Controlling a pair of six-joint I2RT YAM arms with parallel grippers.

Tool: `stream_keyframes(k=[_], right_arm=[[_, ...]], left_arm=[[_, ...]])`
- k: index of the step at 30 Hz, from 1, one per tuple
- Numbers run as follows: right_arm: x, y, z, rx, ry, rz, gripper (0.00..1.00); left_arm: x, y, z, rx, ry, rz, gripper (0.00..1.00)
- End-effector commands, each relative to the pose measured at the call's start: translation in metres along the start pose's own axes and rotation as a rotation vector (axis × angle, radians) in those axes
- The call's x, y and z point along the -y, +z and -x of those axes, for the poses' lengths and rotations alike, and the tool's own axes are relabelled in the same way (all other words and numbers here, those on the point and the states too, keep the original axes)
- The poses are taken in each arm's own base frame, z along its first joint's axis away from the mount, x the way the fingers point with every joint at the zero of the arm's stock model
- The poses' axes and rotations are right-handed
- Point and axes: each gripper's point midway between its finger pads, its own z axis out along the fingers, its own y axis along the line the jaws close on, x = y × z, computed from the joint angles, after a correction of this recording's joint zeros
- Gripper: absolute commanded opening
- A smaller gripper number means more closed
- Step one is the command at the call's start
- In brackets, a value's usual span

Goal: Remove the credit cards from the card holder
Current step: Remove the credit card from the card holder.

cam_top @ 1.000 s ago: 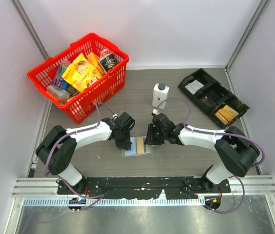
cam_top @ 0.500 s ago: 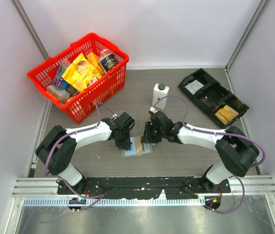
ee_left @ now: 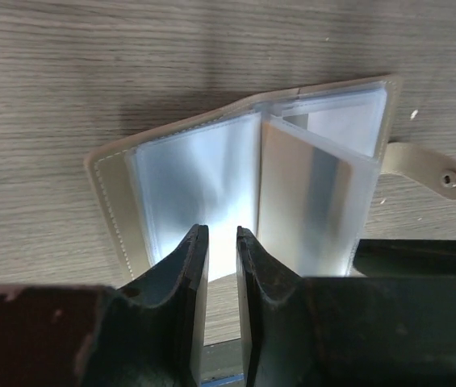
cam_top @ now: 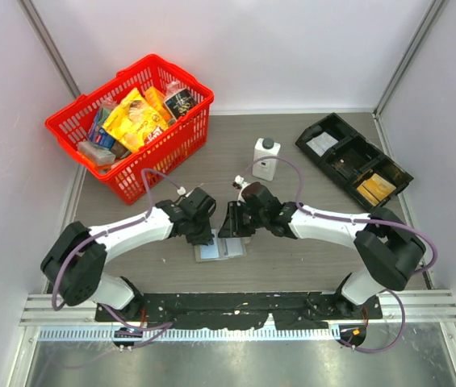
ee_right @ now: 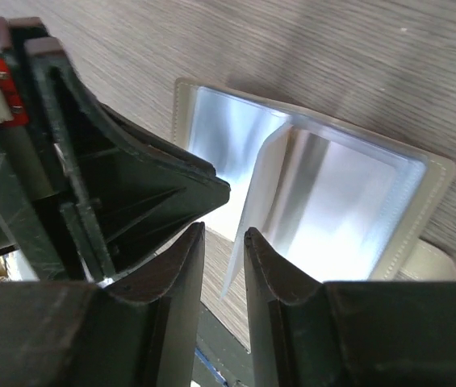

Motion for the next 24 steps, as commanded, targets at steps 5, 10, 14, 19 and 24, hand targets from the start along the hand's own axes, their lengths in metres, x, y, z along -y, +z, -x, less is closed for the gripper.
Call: stream_keyframes(k=[5,10,14,19,24], right_arm=[[-0.044,0.021,0.009,-0.011,-0.057,0.148,0.32],[-0.055,0.039,0.000,-0.059,-0.078,0.169,0.36],[-0.059,0.053,-0.010,-0.113,-0.086,0.181,0.40],[-0.063,0.046,-0.001,-0.086,-0.124,0.173,0.47],[-0.053,0.025,0.015,-0.005,-0.114,0.135,0.47]], left_arm=[[-0.014,-0.030,0.026,0.204,-0.132,-0.016,0.24],[-0.034,-0.045,0.030,0.271,-0.200,-0.001,0.24],[-0.047,-0.057,0.033,0.308,-0.230,-0.001,0.25],[-0.040,-0.061,0.035,0.287,-0.228,-0.042,0.26],[-0.010,-0.065,0.044,0.238,-0.173,-0.113,0.25]])
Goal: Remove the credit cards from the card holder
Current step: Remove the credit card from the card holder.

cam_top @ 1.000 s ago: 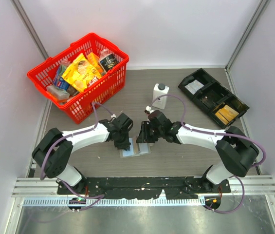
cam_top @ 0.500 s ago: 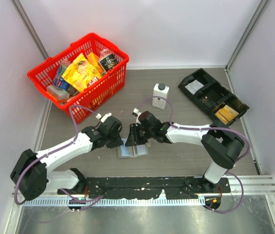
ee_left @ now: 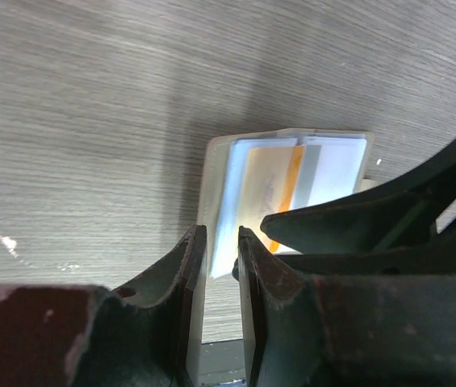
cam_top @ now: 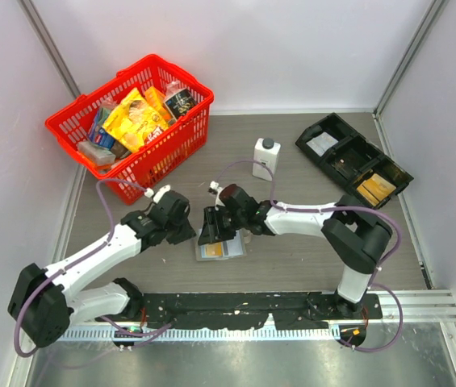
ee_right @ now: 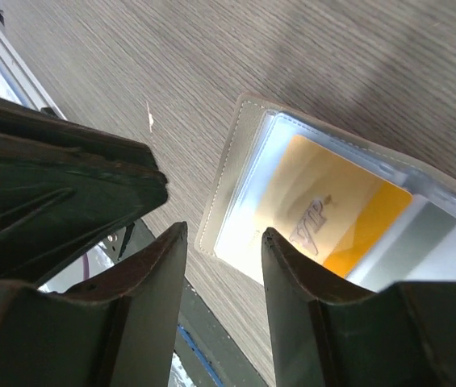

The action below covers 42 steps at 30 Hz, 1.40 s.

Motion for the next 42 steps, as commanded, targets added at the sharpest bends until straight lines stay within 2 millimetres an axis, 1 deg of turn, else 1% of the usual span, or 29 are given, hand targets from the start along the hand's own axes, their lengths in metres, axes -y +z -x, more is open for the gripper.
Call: stream_keyframes(k=[1,2,3,4,5,6,7,9,11,14,15,16,17,18,19,20,23,27,31,36,42], right_arm=[[-0.014,-0.034,0.037,0.155,-0.046,0.023,0.47],[-0.010,-0.040,0.034,0.165,-0.035,0.020,0.47],[-0.008,-0.044,0.041,0.191,-0.024,0.031,0.46],[-0.002,-0.048,0.035,0.192,-0.007,0.033,0.46],[-0.002,-0.051,0.041,0.213,0.011,0.053,0.44],[0.007,-0.052,0.037,0.212,0.029,0.049,0.43],[0.009,-0.051,0.034,0.209,0.034,0.053,0.43],[0.012,-0.049,0.029,0.199,0.031,0.061,0.42],[0.014,-0.045,0.027,0.194,0.038,0.068,0.42],[0.021,-0.039,0.023,0.194,0.058,0.069,0.42],[0.026,-0.036,0.021,0.197,0.075,0.070,0.41],[0.026,-0.034,0.024,0.210,0.090,0.081,0.41],[0.032,-0.031,0.017,0.198,0.105,0.072,0.41],[0.031,-0.030,0.020,0.211,0.116,0.087,0.40],[0.037,-0.028,0.016,0.205,0.129,0.083,0.40],[0.038,-0.027,0.014,0.203,0.137,0.091,0.40],[0.045,-0.023,0.004,0.182,0.153,0.090,0.40],[0.051,-0.022,0.002,0.183,0.166,0.085,0.40],[0.051,-0.018,-0.001,0.169,0.175,0.104,0.40],[0.052,-0.012,-0.002,0.154,0.186,0.122,0.39],[0.051,-0.006,-0.004,0.137,0.185,0.135,0.35]], left_arm=[[0.039,-0.006,0.011,-0.033,0.036,-0.094,0.25],[0.044,-0.007,0.011,-0.044,0.045,-0.105,0.24],[0.051,-0.007,0.012,-0.051,0.054,-0.121,0.24],[0.056,-0.007,0.012,-0.062,0.062,-0.138,0.24],[0.061,-0.007,0.011,-0.074,0.068,-0.148,0.24],[0.064,-0.005,0.010,-0.086,0.075,-0.159,0.24],[0.069,-0.005,0.004,-0.123,0.082,-0.179,0.23],[0.069,0.002,-0.004,-0.168,0.096,-0.173,0.22],[0.063,0.010,-0.011,-0.197,0.113,-0.146,0.17],[0.044,0.024,-0.022,-0.232,0.126,-0.080,0.10],[0.039,0.028,-0.025,-0.237,0.127,-0.063,0.09],[0.033,0.032,-0.029,-0.247,0.125,-0.042,0.08],[0.027,0.036,-0.033,-0.260,0.126,-0.025,0.07],[0.022,0.040,-0.037,-0.270,0.124,-0.008,0.05],[0.017,0.043,-0.041,-0.280,0.121,0.010,0.03],[0.013,0.046,-0.044,-0.287,0.112,0.021,0.01],[-0.001,0.051,-0.050,-0.301,0.080,0.046,0.00],[-0.017,0.056,-0.051,-0.310,0.029,0.074,0.00],[-0.024,0.059,-0.057,-0.336,-0.001,0.072,0.00],[-0.023,0.059,-0.057,-0.339,-0.003,0.069,0.00],[-0.024,0.059,-0.057,-0.338,-0.007,0.066,0.00]])
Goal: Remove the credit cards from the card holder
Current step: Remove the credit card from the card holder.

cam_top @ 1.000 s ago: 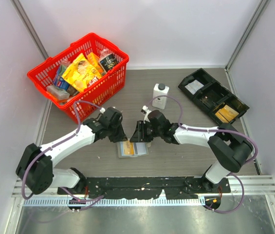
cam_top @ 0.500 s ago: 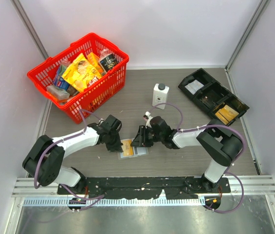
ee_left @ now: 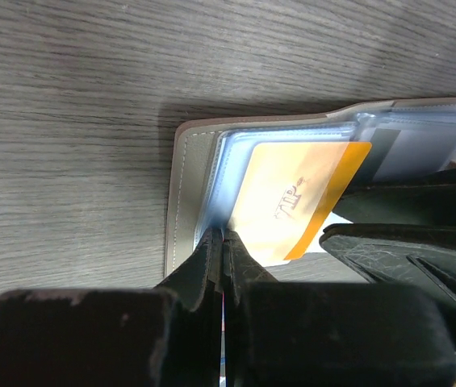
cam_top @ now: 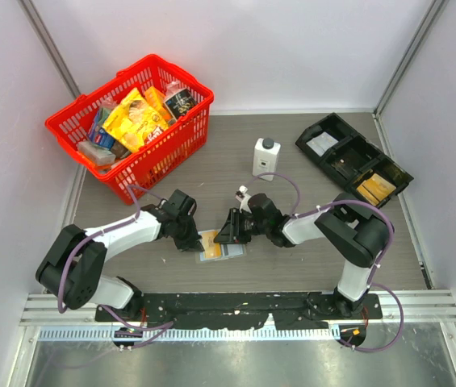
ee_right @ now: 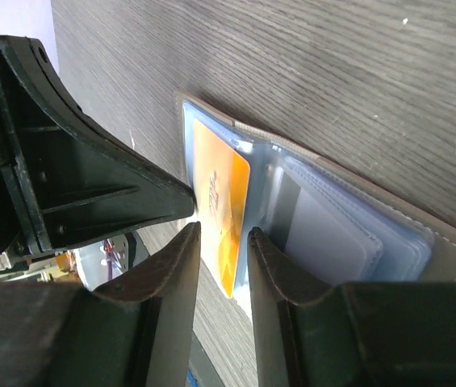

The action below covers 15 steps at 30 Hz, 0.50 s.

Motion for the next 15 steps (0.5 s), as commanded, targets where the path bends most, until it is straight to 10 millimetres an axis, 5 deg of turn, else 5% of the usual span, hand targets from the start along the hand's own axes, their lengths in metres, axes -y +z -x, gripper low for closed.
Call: stream_keyframes(k=[1,10,15], right_arm=[[0.000,0.005,0.001,-0.005,-0.009,0.015,0.34],[-0.003,0.007,0.000,-0.008,-0.015,0.050,0.06],[-0.003,-0.004,0.008,0.019,0.000,0.065,0.01]], left_arm=[[-0.016,0.009,0.001,0.017,-0.003,0.047,0.00],[-0.015,0.008,0.001,0.017,-0.001,0.042,0.00],[-0.016,0.008,0.002,0.022,-0.008,0.041,0.00]])
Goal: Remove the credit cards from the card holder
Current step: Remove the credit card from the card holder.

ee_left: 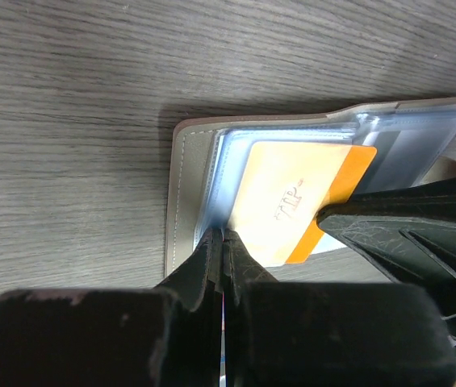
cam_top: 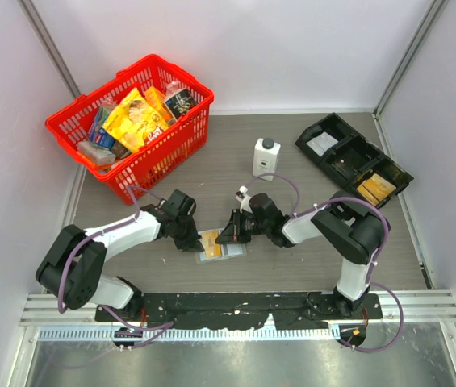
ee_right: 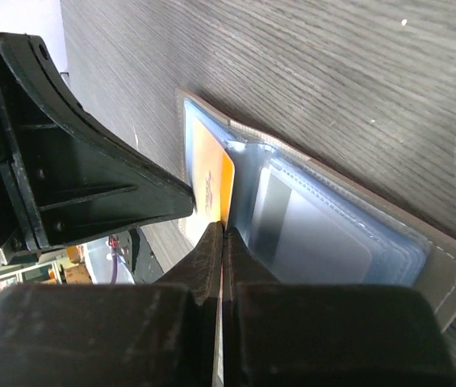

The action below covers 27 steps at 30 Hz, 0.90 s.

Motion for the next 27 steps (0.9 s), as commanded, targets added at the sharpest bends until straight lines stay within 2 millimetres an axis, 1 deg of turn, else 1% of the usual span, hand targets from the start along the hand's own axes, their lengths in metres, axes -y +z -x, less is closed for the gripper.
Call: stream_keyframes(k=[1,4,9,11,13,16,17,18,20,21,22,23,24,25,26,27], right_arm=[[-0.003,-0.010,0.010,0.045,-0.004,0.028,0.01],[-0.001,-0.024,0.015,0.074,0.010,0.019,0.01],[0.004,-0.040,0.018,0.099,0.002,-0.020,0.01],[0.006,-0.048,0.023,0.120,0.003,-0.030,0.01],[0.002,-0.060,0.027,0.153,0.003,-0.024,0.01],[-0.001,-0.073,0.034,0.188,0.001,-0.033,0.01],[-0.006,-0.078,0.037,0.201,-0.010,-0.030,0.01],[-0.007,-0.081,0.041,0.218,-0.012,-0.034,0.01],[-0.015,-0.090,0.046,0.252,-0.016,-0.030,0.01],[-0.024,-0.096,0.050,0.280,-0.027,-0.012,0.01],[-0.027,-0.099,0.054,0.300,-0.024,-0.009,0.01],[-0.035,-0.106,0.060,0.336,-0.035,0.006,0.01],[-0.038,-0.109,0.062,0.350,-0.033,0.013,0.01],[-0.049,-0.114,0.066,0.376,-0.050,0.043,0.01],[-0.054,-0.117,0.068,0.391,-0.055,0.060,0.01],[-0.064,-0.124,0.073,0.427,-0.076,0.095,0.01]], left_arm=[[-0.018,0.008,0.002,0.024,-0.004,0.049,0.00],[-0.018,0.008,0.003,0.026,-0.008,0.046,0.00],[-0.015,0.006,0.005,0.033,-0.009,0.040,0.00],[-0.014,0.005,0.007,0.041,-0.011,0.033,0.00],[-0.007,0.000,0.011,0.059,-0.005,0.010,0.00],[0.014,-0.014,0.024,0.116,0.016,-0.062,0.04],[0.022,-0.019,0.028,0.134,0.023,-0.089,0.06],[0.031,-0.027,0.034,0.160,0.029,-0.121,0.10],[0.051,-0.043,0.043,0.210,0.046,-0.199,0.21],[0.061,-0.052,0.047,0.233,0.053,-0.243,0.28],[0.071,-0.061,0.051,0.256,0.059,-0.289,0.38],[0.080,-0.069,0.053,0.276,0.067,-0.332,0.46],[0.091,-0.079,0.055,0.293,0.077,-0.387,0.55],[0.103,-0.087,0.056,0.302,0.092,-0.446,0.60],[0.111,-0.095,0.056,0.312,0.104,-0.493,0.64],[0.121,-0.103,0.056,0.321,0.119,-0.546,0.69]])
